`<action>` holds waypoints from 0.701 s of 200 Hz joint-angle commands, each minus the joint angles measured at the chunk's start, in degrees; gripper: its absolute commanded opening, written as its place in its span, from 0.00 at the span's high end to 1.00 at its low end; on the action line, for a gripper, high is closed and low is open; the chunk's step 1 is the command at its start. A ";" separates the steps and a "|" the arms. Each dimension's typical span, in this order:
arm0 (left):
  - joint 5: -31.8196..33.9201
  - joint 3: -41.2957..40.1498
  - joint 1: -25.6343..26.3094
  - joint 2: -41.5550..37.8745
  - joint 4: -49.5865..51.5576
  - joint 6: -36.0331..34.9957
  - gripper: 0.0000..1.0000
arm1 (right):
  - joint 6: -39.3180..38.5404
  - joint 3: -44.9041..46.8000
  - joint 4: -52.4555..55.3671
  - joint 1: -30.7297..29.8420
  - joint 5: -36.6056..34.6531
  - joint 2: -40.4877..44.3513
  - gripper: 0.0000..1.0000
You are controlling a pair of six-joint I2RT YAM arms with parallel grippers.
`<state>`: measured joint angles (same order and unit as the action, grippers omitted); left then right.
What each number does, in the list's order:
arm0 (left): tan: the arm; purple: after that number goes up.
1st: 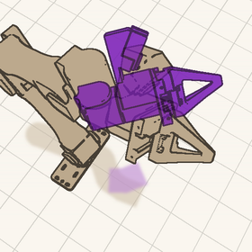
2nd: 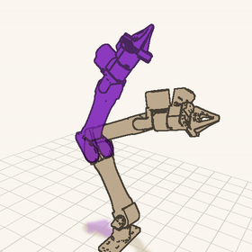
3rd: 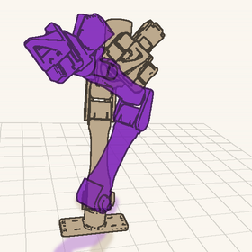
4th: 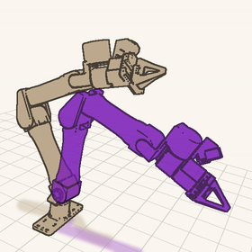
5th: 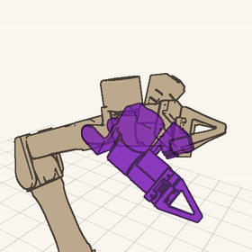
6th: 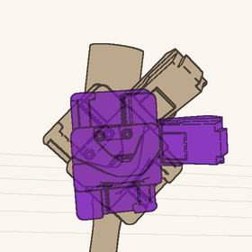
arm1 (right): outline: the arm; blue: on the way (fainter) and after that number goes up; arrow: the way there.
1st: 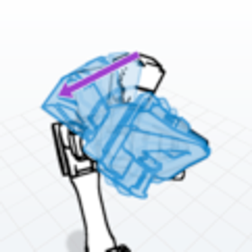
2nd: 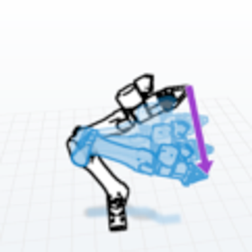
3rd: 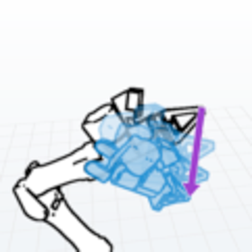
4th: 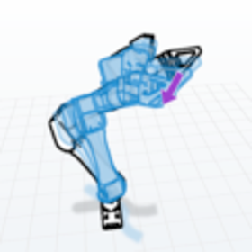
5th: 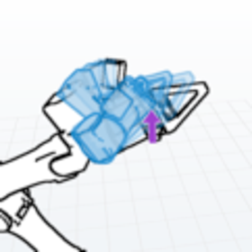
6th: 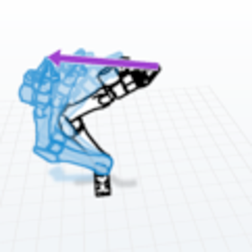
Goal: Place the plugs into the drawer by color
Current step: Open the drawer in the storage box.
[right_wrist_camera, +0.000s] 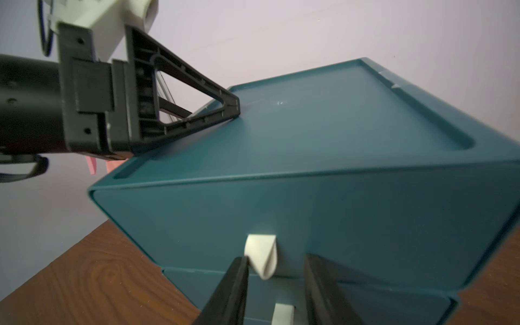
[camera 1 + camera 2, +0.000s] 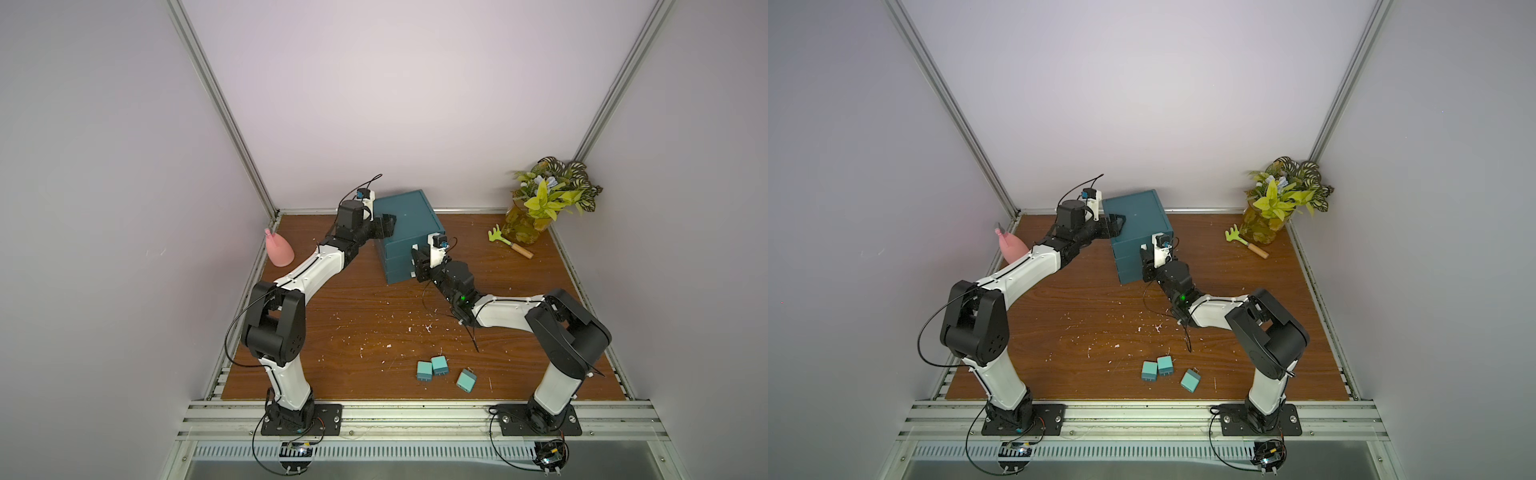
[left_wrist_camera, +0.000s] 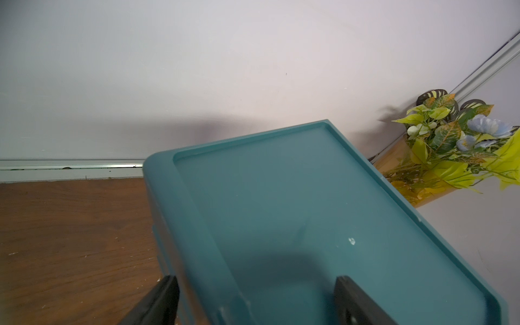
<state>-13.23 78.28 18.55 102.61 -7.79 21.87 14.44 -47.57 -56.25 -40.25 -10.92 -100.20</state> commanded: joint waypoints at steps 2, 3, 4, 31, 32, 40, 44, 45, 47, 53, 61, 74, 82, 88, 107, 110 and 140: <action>1.20 -1.20 0.65 1.63 6.32 -1.50 0.18 | 5.06 5.56 -3.41 0.68 1.84 6.14 0.61; 1.24 -1.24 0.63 1.63 6.31 -1.45 0.18 | 5.42 6.00 -3.51 0.69 1.81 6.37 0.61; 1.22 -1.27 0.58 1.63 6.30 -1.42 0.18 | 5.77 6.44 -3.78 0.69 1.84 6.57 0.61; 1.11 -1.71 0.00 1.47 5.62 -0.60 0.18 | 16.17 16.72 -9.96 0.76 2.39 8.85 0.60; 1.11 -1.77 0.00 1.46 5.57 -0.56 0.18 | 16.17 16.72 -9.96 0.76 2.39 8.85 0.60; 1.15 -2.02 0.00 1.41 5.26 -0.38 0.18 | 18.60 18.68 -11.94 0.87 2.41 8.35 0.61; 1.11 -2.12 0.00 1.37 5.10 -0.22 0.18 | 19.26 19.14 -12.51 0.90 2.52 8.04 0.61; 1.11 -2.14 0.00 1.37 5.08 -0.23 0.18 | 19.59 19.29 -12.72 0.97 2.54 7.89 0.61; 1.04 -2.16 0.00 1.37 5.01 -0.18 0.18 | 20.51 19.68 -13.27 1.11 2.69 7.54 0.60; 0.97 -2.27 0.00 1.37 4.88 0.00 0.18 | 22.08 20.24 -14.52 1.40 3.22 6.59 0.60; 0.84 -2.34 0.00 1.45 4.80 0.18 0.18 | 24.23 20.85 -16.76 1.95 4.22 5.07 0.61; 0.81 -2.34 0.00 1.46 4.81 0.37 0.18 | 28.05 21.69 -20.96 2.99 5.51 2.43 0.61; 0.91 -2.43 0.00 1.37 4.74 0.31 0.18 | 30.24 21.99 -23.70 3.48 6.29 0.54 0.61; 0.89 -2.44 0.00 1.28 4.72 0.28 0.18 | 31.72 22.03 -25.63 3.77 6.87 -1.01 0.61; 1.18 -2.52 0.00 1.28 4.72 0.30 0.18 | 35.38 20.53 -29.62 4.61 9.28 -5.84 0.62; 1.19 -2.52 0.00 1.28 4.72 0.24 0.18 | 35.90 20.20 -30.04 4.73 9.59 -6.62 0.62; 1.11 -2.43 0.00 1.20 4.80 0.04 0.18 | 39.07 16.31 -31.21 4.95 11.65 -11.69 0.62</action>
<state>-13.26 78.04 18.52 102.61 -8.21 22.94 48.10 -27.62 -80.55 -35.42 -2.48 -109.89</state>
